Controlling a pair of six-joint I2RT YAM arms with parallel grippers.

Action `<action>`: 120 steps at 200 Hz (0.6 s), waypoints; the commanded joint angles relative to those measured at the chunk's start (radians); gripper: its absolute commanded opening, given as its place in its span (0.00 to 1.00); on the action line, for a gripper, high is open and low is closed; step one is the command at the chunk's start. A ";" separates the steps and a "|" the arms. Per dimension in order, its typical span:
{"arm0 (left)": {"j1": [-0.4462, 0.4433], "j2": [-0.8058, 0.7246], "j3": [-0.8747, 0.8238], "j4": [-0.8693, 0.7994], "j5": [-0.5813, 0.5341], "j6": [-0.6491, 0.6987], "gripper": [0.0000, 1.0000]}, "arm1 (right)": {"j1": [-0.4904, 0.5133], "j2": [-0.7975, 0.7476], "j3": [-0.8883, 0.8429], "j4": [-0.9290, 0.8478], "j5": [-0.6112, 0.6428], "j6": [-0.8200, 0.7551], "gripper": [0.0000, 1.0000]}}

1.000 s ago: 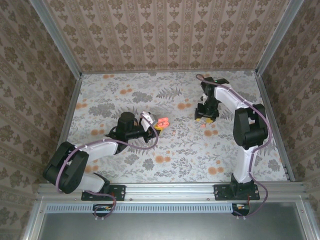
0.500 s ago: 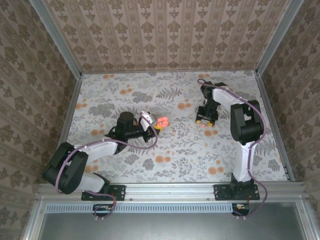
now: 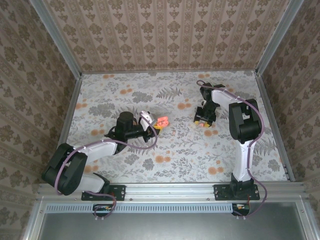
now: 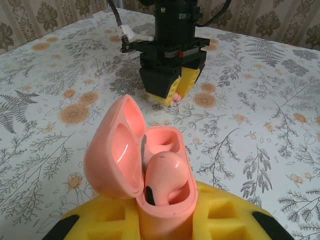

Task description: Insert the wireless bluetooth earbuds into the charging case

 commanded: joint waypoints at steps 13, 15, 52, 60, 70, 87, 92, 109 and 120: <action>0.010 -0.025 0.016 -0.015 0.025 0.022 0.18 | 0.004 0.008 0.010 0.031 -0.029 -0.002 0.44; 0.010 -0.025 0.016 -0.015 0.025 0.022 0.18 | 0.004 0.007 0.009 0.035 -0.030 -0.003 0.44; 0.010 -0.030 0.015 -0.018 0.025 0.023 0.18 | 0.005 -0.023 0.001 0.119 -0.080 -0.010 0.44; 0.010 -0.033 0.014 -0.018 0.025 0.024 0.18 | 0.005 -0.028 0.002 0.126 -0.079 -0.012 0.44; 0.010 -0.035 0.013 -0.020 0.025 0.024 0.18 | 0.005 -0.040 0.002 0.126 -0.069 -0.013 0.45; 0.012 -0.038 0.012 -0.021 0.024 0.024 0.18 | 0.006 -0.064 0.004 0.114 -0.033 -0.011 0.46; 0.012 -0.039 0.012 -0.021 0.025 0.024 0.18 | 0.006 -0.070 0.007 0.100 -0.018 -0.008 0.46; 0.012 -0.039 0.010 -0.020 0.025 0.023 0.18 | 0.008 -0.081 0.016 0.039 0.037 0.004 0.46; 0.012 -0.039 0.010 -0.018 0.025 0.022 0.18 | 0.010 -0.087 0.017 0.001 0.066 0.014 0.46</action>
